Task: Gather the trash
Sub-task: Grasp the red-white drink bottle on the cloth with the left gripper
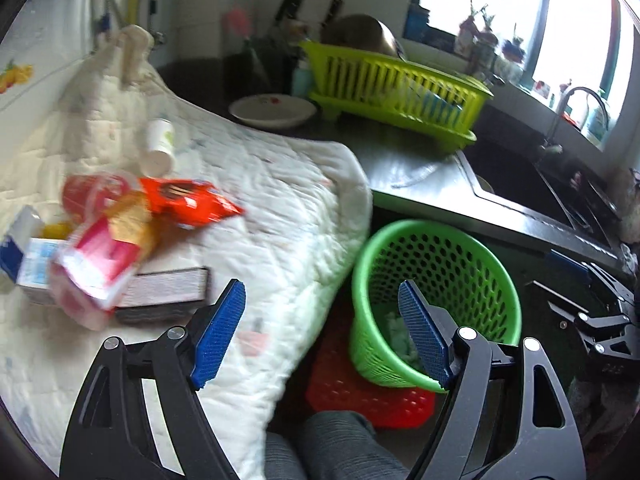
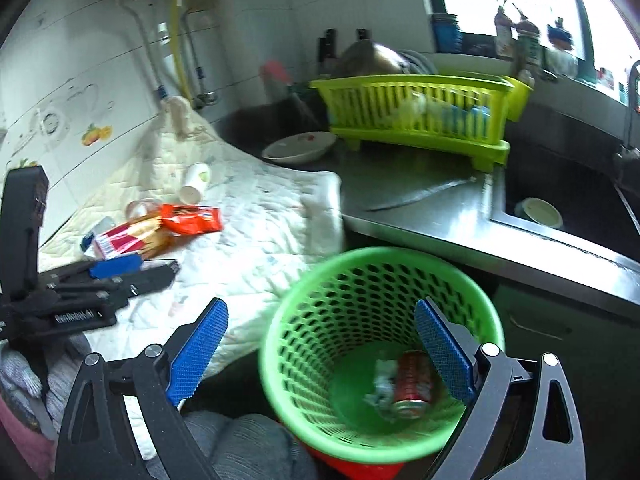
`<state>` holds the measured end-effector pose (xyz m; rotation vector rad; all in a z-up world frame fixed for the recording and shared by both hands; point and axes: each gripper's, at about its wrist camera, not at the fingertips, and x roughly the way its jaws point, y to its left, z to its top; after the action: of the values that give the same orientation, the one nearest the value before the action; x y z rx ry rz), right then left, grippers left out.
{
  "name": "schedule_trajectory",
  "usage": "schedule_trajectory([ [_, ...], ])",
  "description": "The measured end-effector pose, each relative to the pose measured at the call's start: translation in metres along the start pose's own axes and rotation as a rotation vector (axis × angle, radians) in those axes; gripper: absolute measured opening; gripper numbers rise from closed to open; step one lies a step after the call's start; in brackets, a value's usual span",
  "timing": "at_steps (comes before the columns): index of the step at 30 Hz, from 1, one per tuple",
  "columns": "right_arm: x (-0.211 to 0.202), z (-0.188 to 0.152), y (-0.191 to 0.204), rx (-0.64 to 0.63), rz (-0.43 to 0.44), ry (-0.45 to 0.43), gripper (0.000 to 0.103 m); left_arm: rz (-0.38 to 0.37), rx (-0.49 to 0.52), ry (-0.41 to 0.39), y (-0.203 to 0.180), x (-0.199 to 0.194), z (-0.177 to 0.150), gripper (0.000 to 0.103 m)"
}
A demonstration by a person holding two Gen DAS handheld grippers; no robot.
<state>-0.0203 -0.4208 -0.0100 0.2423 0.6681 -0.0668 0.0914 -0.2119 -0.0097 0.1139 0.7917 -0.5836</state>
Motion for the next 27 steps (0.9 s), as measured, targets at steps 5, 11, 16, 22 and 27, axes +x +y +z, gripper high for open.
schedule_trajectory([
  [5,0.008,0.014,0.03,-0.042,0.04,-0.006,0.091,0.112,-0.03,-0.054,0.046,-0.024,0.017,0.078],
  [11,0.017,0.027,0.056,-0.068,0.086,-0.007,0.091,0.193,-0.111,-0.031,0.106,-0.025,0.036,0.08],
  [16,0.031,0.038,0.076,-0.089,0.117,0.009,0.091,0.19,-0.177,0.051,0.144,-0.004,0.043,0.081],
  [22,0.044,0.046,0.091,-0.114,0.137,0.02,0.091,0.135,-0.222,0.152,0.169,0.026,0.041,0.083],
  [27,0.054,0.05,0.099,-0.132,0.144,0.032,0.091,0.113,-0.211,0.192,0.177,0.041,0.039,0.085],
])
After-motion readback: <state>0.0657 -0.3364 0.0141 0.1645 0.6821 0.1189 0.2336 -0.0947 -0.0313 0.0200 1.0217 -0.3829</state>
